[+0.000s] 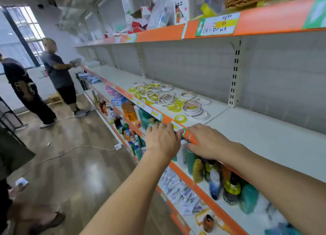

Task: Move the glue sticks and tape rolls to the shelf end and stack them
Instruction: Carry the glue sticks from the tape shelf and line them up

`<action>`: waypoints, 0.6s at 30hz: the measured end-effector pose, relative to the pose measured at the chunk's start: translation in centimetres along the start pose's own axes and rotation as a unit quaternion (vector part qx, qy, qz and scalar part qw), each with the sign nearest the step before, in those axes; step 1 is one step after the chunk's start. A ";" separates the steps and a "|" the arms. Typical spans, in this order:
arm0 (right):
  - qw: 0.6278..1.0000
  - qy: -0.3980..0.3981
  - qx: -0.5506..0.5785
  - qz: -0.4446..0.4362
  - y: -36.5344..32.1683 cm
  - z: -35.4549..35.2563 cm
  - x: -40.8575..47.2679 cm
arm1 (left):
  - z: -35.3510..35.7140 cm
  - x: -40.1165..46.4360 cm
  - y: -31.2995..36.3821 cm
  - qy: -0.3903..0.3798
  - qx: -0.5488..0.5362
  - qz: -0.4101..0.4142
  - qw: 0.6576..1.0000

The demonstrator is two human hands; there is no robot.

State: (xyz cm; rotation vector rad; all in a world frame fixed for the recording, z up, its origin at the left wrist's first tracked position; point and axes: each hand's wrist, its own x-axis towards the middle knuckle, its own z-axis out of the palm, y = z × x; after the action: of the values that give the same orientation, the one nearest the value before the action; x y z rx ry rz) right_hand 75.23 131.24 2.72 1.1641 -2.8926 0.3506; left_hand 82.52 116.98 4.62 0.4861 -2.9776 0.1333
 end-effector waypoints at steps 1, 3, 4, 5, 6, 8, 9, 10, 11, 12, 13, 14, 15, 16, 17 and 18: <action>1.000 0.002 0.000 0.001 -0.4 0.2 1.2 | 0.1 0.9 -1.0 -0.003 0.001 0.003 1.000; 1.000 -0.002 -0.002 0.004 -1.3 0.5 3.5 | 0.5 2.5 -2.8 -0.008 -0.001 0.006 1.000; 1.000 -0.003 -0.001 0.008 -1.7 0.6 4.6 | 0.8 3.3 -3.6 -0.009 -0.002 0.006 1.000; 1.000 -0.003 0.000 0.010 -2.0 0.7 5.8 | 1.1 4.2 -4.5 -0.005 -0.002 0.007 1.000; 1.000 -0.002 0.000 0.008 -2.2 0.9 7.0 | 1.5 5.1 -5.4 -0.005 -0.003 0.005 1.000; 1.000 -0.001 -0.002 0.003 -2.7 1.4 9.6 | 2.1 7.1 -7.0 -0.008 -0.007 0.003 1.000; 1.000 -0.003 -0.001 0.003 -3.0 1.8 10.9 | 2.5 8.1 -7.7 -0.009 -0.006 0.004 1.000; 1.000 -0.004 -0.003 -0.001 -3.2 2.2 12.7 | 3.0 9.4 -8.6 -0.009 -0.005 0.005 1.000; 1.000 -0.006 -0.003 -0.004 -3.4 2.5 13.9 | 3.3 10.2 -9.2 -0.011 -0.005 0.005 1.000; 1.000 -0.007 -0.002 -0.006 -3.6 2.8 15.2 | 3.6 11.2 -9.8 -0.012 -0.008 0.003 1.000; 1.000 -0.006 0.001 -0.008 -3.8 3.2 16.9 | 4.1 12.3 -10.6 -0.009 -0.009 0.002 1.000; 1.000 -0.002 0.004 -0.010 -4.1 3.6 18.7 | 4.6 13.6 -11.5 -0.007 -0.009 -0.001 1.000; 1.000 0.001 0.006 -0.013 -4.2 3.9 20.5 | 4.9 15.0 -12.4 -0.008 -0.009 -0.005 1.000; 1.000 0.003 0.008 -0.017 -4.4 4.1 22.3 | 5.2 16.4 -13.2 -0.013 -0.010 -0.008 1.000; 1.000 0.004 0.009 -0.019 -4.5 4.2 24.1 | 5.5 17.9 -14.1 -0.020 -0.010 -0.010 1.000; 1.000 0.006 0.008 -0.020 -4.5 4.2 25.9 | 5.7 19.3 -15.0 -0.024 -0.011 -0.011 1.000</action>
State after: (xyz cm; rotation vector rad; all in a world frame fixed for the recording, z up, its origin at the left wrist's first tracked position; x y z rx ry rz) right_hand 59.90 109.51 1.79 1.2168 -2.8568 0.3807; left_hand 68.54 96.24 2.62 0.5254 -3.0160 0.0888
